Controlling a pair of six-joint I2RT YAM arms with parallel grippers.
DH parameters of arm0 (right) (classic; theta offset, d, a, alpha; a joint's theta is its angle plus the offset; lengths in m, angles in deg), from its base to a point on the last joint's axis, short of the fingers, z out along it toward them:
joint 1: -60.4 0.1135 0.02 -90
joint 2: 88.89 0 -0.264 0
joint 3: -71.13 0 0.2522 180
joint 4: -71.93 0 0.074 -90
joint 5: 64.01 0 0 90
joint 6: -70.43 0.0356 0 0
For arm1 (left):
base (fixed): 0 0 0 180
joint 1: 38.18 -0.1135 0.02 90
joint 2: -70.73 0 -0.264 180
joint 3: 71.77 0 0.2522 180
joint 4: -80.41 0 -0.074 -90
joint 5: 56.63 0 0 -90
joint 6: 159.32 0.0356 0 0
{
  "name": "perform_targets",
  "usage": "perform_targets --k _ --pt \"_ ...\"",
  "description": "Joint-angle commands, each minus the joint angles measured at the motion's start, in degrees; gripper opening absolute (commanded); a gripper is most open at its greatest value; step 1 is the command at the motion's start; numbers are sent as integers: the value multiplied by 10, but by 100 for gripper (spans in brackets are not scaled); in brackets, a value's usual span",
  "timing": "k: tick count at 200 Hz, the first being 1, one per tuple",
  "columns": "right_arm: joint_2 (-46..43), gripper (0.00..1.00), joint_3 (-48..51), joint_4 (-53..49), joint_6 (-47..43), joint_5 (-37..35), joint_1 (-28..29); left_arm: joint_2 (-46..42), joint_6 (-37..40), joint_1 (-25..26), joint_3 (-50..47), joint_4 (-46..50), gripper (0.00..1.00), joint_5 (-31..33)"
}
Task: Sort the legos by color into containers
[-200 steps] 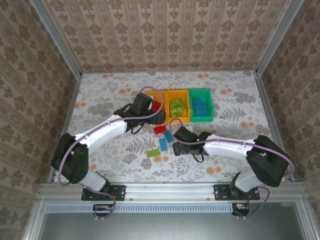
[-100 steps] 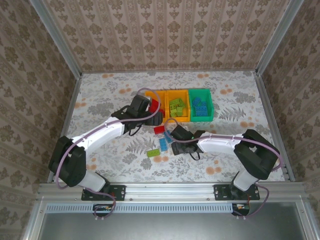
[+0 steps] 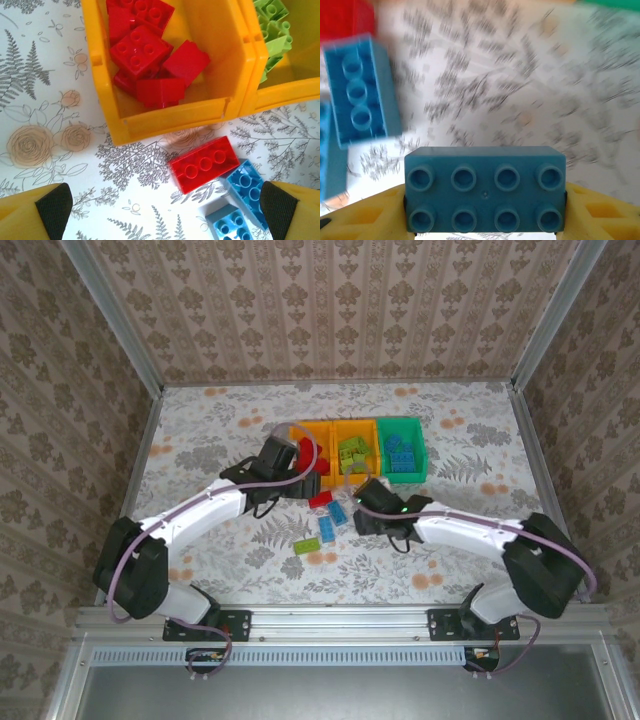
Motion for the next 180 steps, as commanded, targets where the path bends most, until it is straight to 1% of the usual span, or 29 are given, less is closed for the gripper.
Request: perform_targets --k 1,26,54,71,94,120,133,149,156,165,180 --pt "-43 54 -13 -28 -21 -15 -61 -23 11 9 -15 28 100 19" --pt "-23 53 -70 -42 -54 7 -143 -20 26 36 -22 41 100 30" --pt "64 53 -157 -64 -81 31 -206 -10 49 75 -29 53 100 42" --pt "115 53 -205 -73 -87 43 -231 -4 60 102 -34 59 100 45" --pt "179 53 -265 -92 -91 53 -250 2 63 130 -41 71 98 54" --pt "231 55 -319 -118 -87 53 -261 2 56 149 -52 73 96 44" --pt "248 59 -334 -120 -84 51 -262 2 51 155 -58 68 95 31" --pt "264 62 -350 -126 -83 53 -261 6 43 161 -61 69 94 22" --pt "270 65 -357 -130 -82 51 -262 7 39 163 -61 70 93 22" --pt "276 72 -362 -135 -80 50 -261 9 34 165 -62 68 93 18" --pt "274 78 -359 -131 -75 53 -261 13 30 167 -63 66 91 9"
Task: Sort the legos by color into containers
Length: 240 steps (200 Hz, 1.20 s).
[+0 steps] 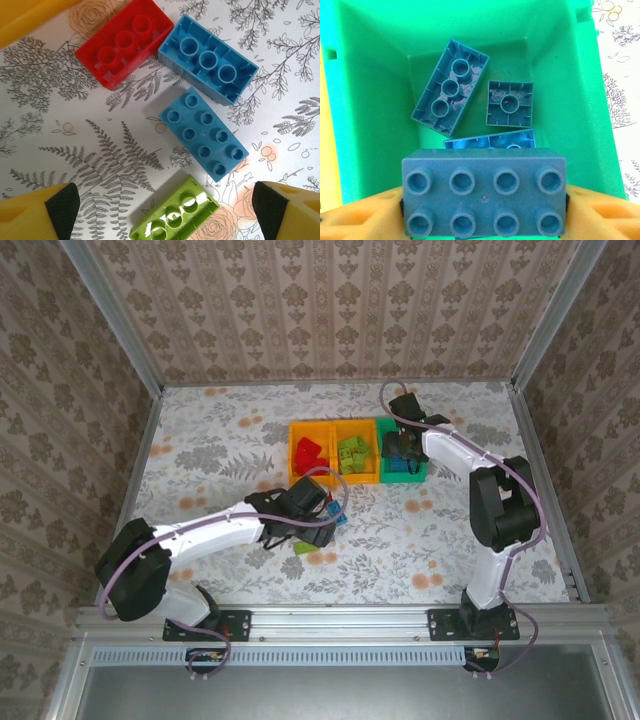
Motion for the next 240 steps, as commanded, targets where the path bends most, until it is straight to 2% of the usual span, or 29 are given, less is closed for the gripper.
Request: perform_targets --k 1,31,139,180,206,240 --pt "12 78 -11 -25 1 8 0 15 -14 6 -7 7 91 -18" --pt "-25 87 16 -2 8 15 1 39 -19 9 8 6 90 -35" --pt "-129 87 106 33 24 35 7 129 -59 25 68 0 88 -50" --pt "-154 87 122 40 27 32 7 176 -69 25 105 14 84 -45" --pt "-169 87 133 44 28 27 7 196 -72 24 115 10 77 -45" --pt "-191 89 150 46 27 7 5 211 -74 25 119 17 60 -40"
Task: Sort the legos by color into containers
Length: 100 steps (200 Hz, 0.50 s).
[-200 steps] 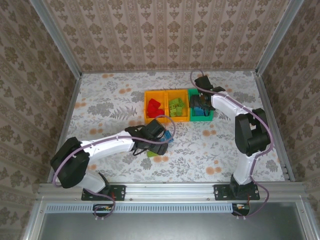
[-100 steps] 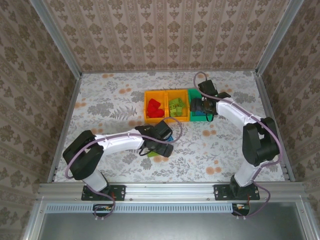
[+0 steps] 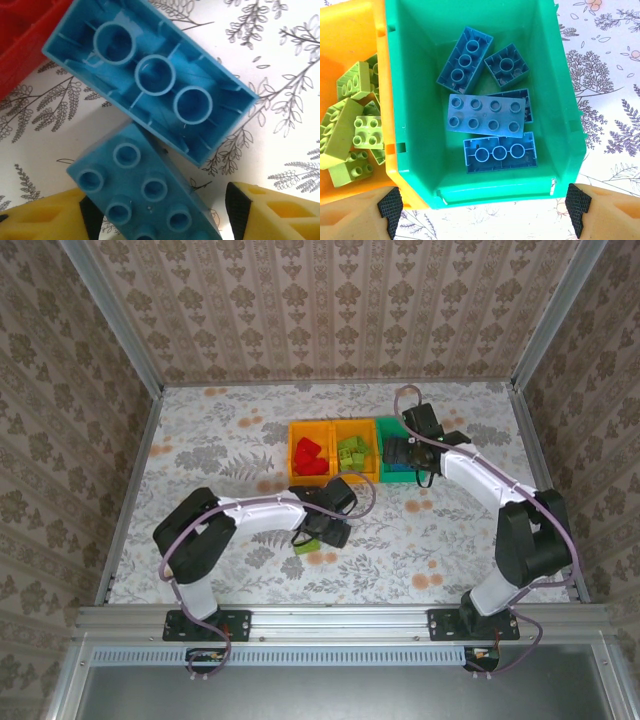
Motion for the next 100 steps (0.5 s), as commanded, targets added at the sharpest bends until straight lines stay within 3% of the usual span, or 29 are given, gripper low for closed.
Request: perform_targets --k 1,49,100 --pt "-29 89 18 4 6 -24 1 10 -7 3 11 9 59 -2" --pt "-48 90 38 10 9 -28 -11 -9 -7 4 -2 7 36 -8" --pt "-68 91 64 16 14 -26 -36 -52 -1 11 2 36 31 -14"
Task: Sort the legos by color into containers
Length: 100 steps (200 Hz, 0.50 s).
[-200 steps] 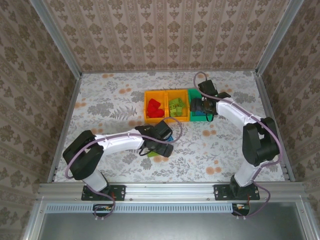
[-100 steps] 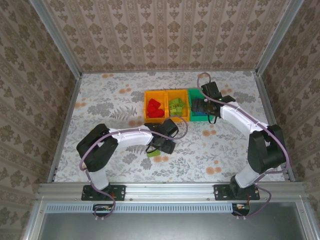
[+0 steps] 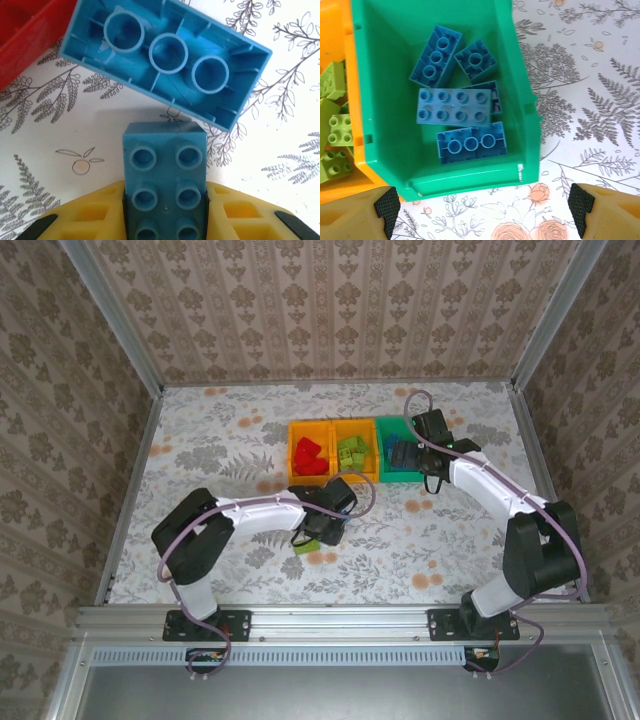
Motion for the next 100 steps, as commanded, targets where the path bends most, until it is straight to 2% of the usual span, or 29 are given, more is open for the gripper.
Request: perform_targets --k 1,57,76,100 --pt "-27 91 17 8 12 -13 -12 -40 6 7 5 29 31 -8" --pt "-52 91 60 25 22 -14 -25 -64 57 6 103 49 32 -20" --pt "-59 91 74 29 28 -16 -28 -34 97 0 170 51 32 -29" --pt "-72 92 99 37 36 -17 -31 25 134 -19 269 41 33 -75"
